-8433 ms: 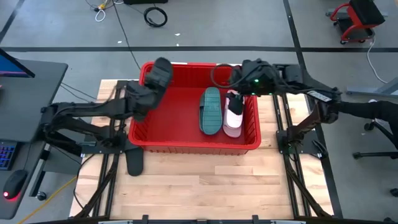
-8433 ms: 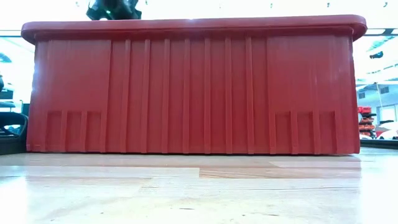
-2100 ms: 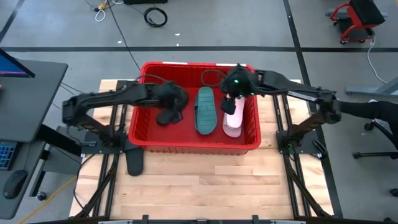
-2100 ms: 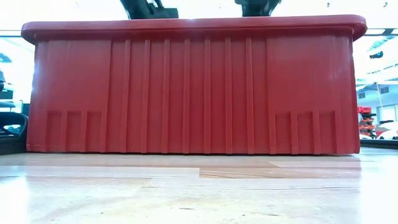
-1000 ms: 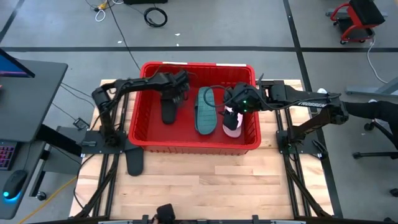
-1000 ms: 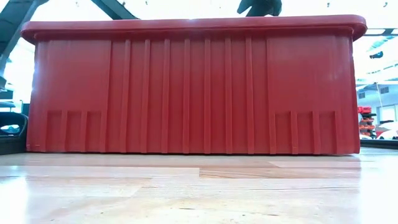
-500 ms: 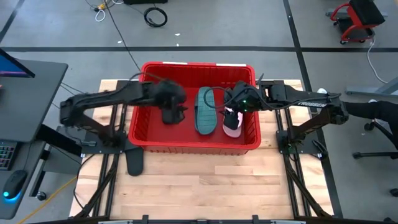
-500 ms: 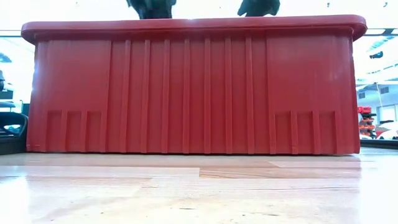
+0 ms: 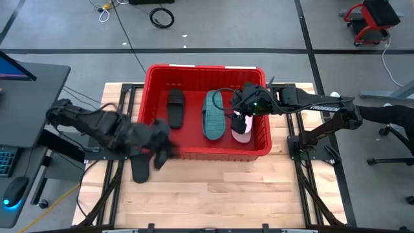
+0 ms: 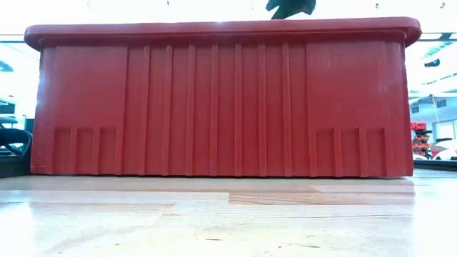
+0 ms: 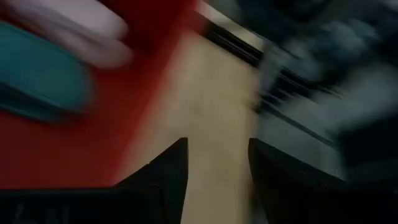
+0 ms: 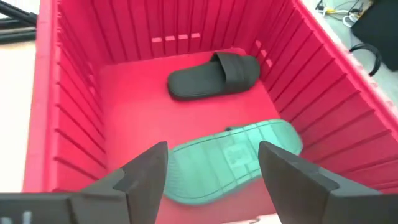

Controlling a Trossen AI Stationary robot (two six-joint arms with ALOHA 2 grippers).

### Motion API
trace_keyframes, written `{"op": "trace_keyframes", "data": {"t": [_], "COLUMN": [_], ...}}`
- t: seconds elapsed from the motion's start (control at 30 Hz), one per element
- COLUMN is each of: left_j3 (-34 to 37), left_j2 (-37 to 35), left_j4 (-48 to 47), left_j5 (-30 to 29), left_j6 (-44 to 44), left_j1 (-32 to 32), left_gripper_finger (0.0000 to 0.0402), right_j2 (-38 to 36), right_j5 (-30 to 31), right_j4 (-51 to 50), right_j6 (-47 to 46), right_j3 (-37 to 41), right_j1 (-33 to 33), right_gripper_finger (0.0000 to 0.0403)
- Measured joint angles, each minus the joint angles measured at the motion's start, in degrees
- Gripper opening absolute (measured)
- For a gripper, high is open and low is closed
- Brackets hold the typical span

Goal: Pick and place slides into bin
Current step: Put the black slide in the red bin

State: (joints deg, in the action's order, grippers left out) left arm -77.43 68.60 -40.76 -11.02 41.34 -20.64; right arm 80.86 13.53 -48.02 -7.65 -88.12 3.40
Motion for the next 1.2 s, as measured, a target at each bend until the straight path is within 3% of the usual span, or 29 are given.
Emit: {"op": "trace_keyframes", "data": {"t": [0.1, 0.2, 0.53, 0.73, 0.8, 0.93, 1.1, 1.2], "left_j3": [0.0, 0.0, 0.0, 0.0, 0.1, 0.2, 1.8, 5.3], "left_j2": [-0.2, -0.1, 5.8, 15.2, 18.0, 22.5, 28.4, 30.6], "left_j4": [1.0, -0.8, -17.7, -42.6, -48.1, -48.5, -49.0, -49.0], "left_j5": [7.0, 7.6, 4.0, -7.0, -11.3, -16.8, -19.8, -19.9], "left_j6": [8.0, 14.4, 30.9, 34.2, 37.4, 36.2, 36.2, 42.2], "left_j1": [-6.1, -13.1, -36.9, -46.9, -49.1, -51.1, -50.5, -49.1], "left_gripper_finger": [0.0172, 0.0172, 0.0168, 0.0152, 0.0152, 0.0168, 0.0206, 0.0228], "right_j2": [-0.7, -2.1, -4.1, -2.0, -1.2, 0.2, 1.1, 1.3], "right_j5": [-0.1, 0.0, 9.4, 19.2, 22.4, 27.5, 33.2, 34.7], "right_j4": [-0.2, 0.2, 6.2, 13.6, 15.4, 15.9, 16.0, 15.9], "right_j6": [-2.3, -5.5, -25.6, -33.9, -35.3, -37.5, -37.8, -37.5], "right_j3": [0.0, 0.0, 0.0, 0.0, 0.0, 0.0, 0.0, 0.0], "right_j1": [-1.6, -3.8, -14.9, -24.8, -27.9, -32.5, -35.6, -36.4], "right_gripper_finger": [0.0258, 0.0258, 0.0258, 0.0258, 0.0258, 0.0258, 0.0258, 0.0258]}}
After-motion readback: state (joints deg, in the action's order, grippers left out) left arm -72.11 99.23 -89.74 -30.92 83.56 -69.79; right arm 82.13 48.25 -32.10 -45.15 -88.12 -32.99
